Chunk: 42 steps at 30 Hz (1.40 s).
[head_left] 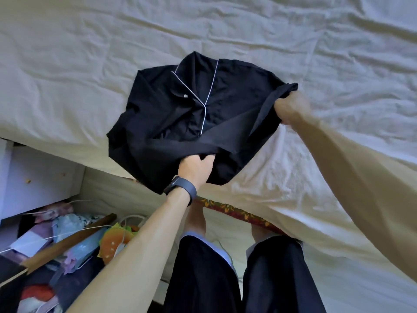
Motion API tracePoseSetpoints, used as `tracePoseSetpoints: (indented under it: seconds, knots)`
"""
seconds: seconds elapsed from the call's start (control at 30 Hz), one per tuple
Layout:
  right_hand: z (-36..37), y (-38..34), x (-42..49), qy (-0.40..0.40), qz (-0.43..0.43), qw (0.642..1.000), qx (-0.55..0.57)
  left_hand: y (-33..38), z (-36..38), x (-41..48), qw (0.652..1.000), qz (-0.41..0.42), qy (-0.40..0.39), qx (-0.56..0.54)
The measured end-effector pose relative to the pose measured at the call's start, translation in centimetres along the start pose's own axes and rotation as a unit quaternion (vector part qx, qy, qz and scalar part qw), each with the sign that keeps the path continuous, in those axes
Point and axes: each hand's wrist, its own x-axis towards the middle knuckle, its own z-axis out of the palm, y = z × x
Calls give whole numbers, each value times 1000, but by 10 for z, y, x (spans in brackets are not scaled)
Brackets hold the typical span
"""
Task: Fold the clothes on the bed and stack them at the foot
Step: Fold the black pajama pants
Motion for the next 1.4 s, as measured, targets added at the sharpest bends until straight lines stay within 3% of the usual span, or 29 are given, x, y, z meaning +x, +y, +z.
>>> tracePoseSetpoints:
  seconds: [0.1, 0.2, 0.33, 0.4, 0.53, 0.67, 0.77, 0.83, 0.9, 0.97, 1.03, 1.13, 1.23, 1.3, 1.4]
  knots:
    - [3, 7, -10, 18, 48, 998, 36, 2, -15, 10, 990, 95, -104, 10]
    - [8, 21, -18, 32, 74, 995, 54, 2, -28, 27, 986, 99, -133, 7]
    - [12, 36, -25, 68, 97, 991, 56, -3, -64, 47, 980, 184, 33, 63]
    - [14, 45, -28, 95, 101, 988, 61, -10, -91, 66, 963, 203, 101, 146]
    - [24, 50, -33, 139, 135, 976, 96, -31, -148, 127, 866, 228, 67, 439]
    - [46, 42, -48, 243, 113, 960, 77, -22, -167, 192, 785, 332, 25, 522]
    - [60, 29, -69, 257, 47, 965, -9, -3, -161, 221, 662, 446, -35, 602]
    - [71, 29, -84, 220, -1, 971, -88, 12, -154, 232, 562, 496, -93, 656]
    - [81, 30, -94, 174, -37, 967, -184, 24, -149, 240, 488, 530, -131, 682]
    - [87, 31, -100, 126, -59, 954, -264, 31, -149, 244, 457, 548, -133, 687]
    - [88, 32, -100, 117, -73, 951, -275, 36, -150, 247, 434, 553, -129, 699]
    - [90, 31, -95, 181, -86, 956, -214, 41, -150, 248, 418, 580, -132, 686]
    - [89, 26, -85, 284, -49, 952, -105, 41, -145, 254, 369, 606, -156, 688]
    - [81, 22, -74, 317, 18, 947, -39, 37, -143, 261, 362, 607, -153, 691]
    - [71, 19, -56, 301, 90, 949, -12, 35, -145, 263, 385, 645, -121, 649]
